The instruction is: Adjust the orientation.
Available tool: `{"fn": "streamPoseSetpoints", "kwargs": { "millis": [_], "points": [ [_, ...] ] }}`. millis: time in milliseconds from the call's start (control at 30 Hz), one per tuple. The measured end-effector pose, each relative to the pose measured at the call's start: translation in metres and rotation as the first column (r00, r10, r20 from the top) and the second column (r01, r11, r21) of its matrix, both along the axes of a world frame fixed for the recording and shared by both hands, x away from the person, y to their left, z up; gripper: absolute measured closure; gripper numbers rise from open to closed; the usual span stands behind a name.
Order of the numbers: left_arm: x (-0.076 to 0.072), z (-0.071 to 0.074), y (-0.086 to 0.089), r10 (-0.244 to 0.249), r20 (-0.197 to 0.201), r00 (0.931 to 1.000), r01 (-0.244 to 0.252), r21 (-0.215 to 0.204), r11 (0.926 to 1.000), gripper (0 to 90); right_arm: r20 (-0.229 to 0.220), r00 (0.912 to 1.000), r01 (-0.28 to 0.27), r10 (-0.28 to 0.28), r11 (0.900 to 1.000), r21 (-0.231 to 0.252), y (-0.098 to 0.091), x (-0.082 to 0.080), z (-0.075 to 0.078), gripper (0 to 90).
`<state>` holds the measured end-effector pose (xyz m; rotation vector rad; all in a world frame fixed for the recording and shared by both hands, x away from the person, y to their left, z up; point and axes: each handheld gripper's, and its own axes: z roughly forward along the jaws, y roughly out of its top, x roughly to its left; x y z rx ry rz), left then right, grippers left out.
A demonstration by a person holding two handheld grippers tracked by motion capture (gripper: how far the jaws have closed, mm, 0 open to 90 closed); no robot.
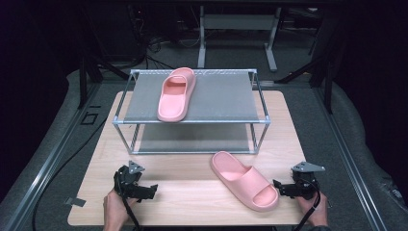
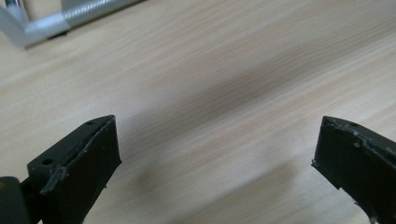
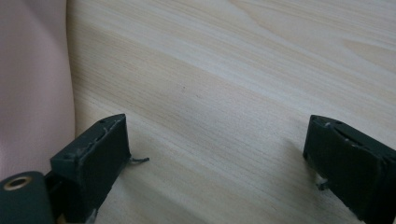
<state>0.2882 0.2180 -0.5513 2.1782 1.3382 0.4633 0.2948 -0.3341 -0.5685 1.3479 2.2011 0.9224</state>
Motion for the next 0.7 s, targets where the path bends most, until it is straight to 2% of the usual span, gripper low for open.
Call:
{"fn": "streamPoseSetpoints", "kwargs": {
  "millis": [33, 67, 100, 133, 167, 200, 233, 267, 300, 333, 400, 433, 467, 567, 700],
  "points": [
    [0.0, -0.004, 0.001, 0.006, 0.002, 1.0, -0.006, -0.008, 0.9999, 0.0, -0.002, 0.9999, 0.015, -0.015, 0.9999, -0.006, 0.0, 0.0, 0.001, 7.1],
    [0.001, -0.007, 0.002, 0.016, 0.005, 0.9999, -0.016, -0.011, 0.9998, 0.0, -0.015, 0.9999, -0.008, 0.008, 0.9998, 0.02, -0.002, 0.002, 0.001, 7.9],
    [0.001, -0.009, 0.002, 0.015, 0.004, 0.9999, -0.015, -0.007, 0.9999, 0.0, -0.025, 0.9994, 0.024, -0.024, 0.9997, -0.002, -0.001, 0.001, 0.003, 8.8],
    [0.002, -0.012, 0.003, 0.018, 0.006, 0.9998, -0.018, -0.01, 0.9998, 0.0, -0.043, 0.9987, 0.027, -0.028, 0.9996, -0.008, -0.002, 0.001, 0.006, 9.6],
    [0.002, -0.013, 0.004, 0.021, 0.016, 0.9996, -0.02, -0.019, 0.9996, 0.0, -0.076, 0.9971, 0.005, -0.003, 0.9997, 0.024, -0.004, 0.002, 0.009, 10.4],
    [0.002, -0.013, 0.004, 0.022, 0.024, 0.9995, -0.021, -0.021, 0.9995, 0.0, -0.084, 0.9957, 0.037, -0.039, 0.999, -0.025, -0.003, 0.0, 0.014, 11.2],
    [0.002, -0.014, 0.004, 0.025, 0.027, 0.9993, -0.025, -0.026, 0.9994, 0.0, -0.085, 0.9961, 0.022, -0.021, 0.9997, 0.006, -0.004, -0.001, 0.018, 12.3],
    [0.002, -0.014, 0.004, 0.026, 0.029, 0.9992, -0.025, -0.029, 0.9993, 0.0, -0.097, 0.9945, 0.038, -0.04, 0.9991, -0.021, -0.003, -0.004, 0.027, 13.5],
    [0.003, -0.015, 0.005, 0.025, 0.033, 0.9991, -0.024, -0.031, 0.9992, 0.0, -0.098, 0.9951, 0.01, -0.008, 0.9997, 0.022, -0.003, -0.005, 0.033, 13.7],
    [0.003, -0.015, 0.005, 0.025, 0.04, 0.9989, -0.024, -0.035, 0.9991, 0.0, -0.116, 0.9933, 0.009, -0.006, 0.9997, 0.024, -0.001, -0.007, 0.041, 14.3],
    [0.002, -0.016, 0.005, 0.025, 0.056, 0.9981, -0.023, -0.041, 0.9989, 0.0, -0.153, 0.9881, -0.006, 0.01, 0.9996, 0.026, 0.005, -0.01, 0.053, 14.7],
    [0.001, -0.017, 0.005, 0.031, 0.068, 0.9972, -0.028, -0.049, 0.9984, 0.0, -0.177, 0.9838, -0.021, 0.027, 0.9992, 0.033, 0.009, -0.013, 0.06, 16.8],
    [0.001, -0.019, 0.006, 0.028, 0.08, 0.9964, -0.024, -0.053, 0.9983, 0.0, -0.195, 0.9802, -0.031, 0.035, 0.9993, 0.021, 0.014, -0.015, 0.065, 19.7],
    [-0.002, -0.022, 0.007, 0.028, 0.115, 0.993, -0.02, -0.07, 0.9974, 0.0, -0.246, 0.9654, -0.085, 0.085, 0.9963, 0.012, 0.032, -0.021, 0.077, 23.5],
    [-0.001, -0.022, 0.008, 0.02, 0.113, 0.9934, -0.012, -0.07, 0.9974, 0.0, -0.281, 0.9535, -0.132, 0.108, 0.989, -0.068, 0.056, -0.024, 0.082, 31.5]
  ]
}}
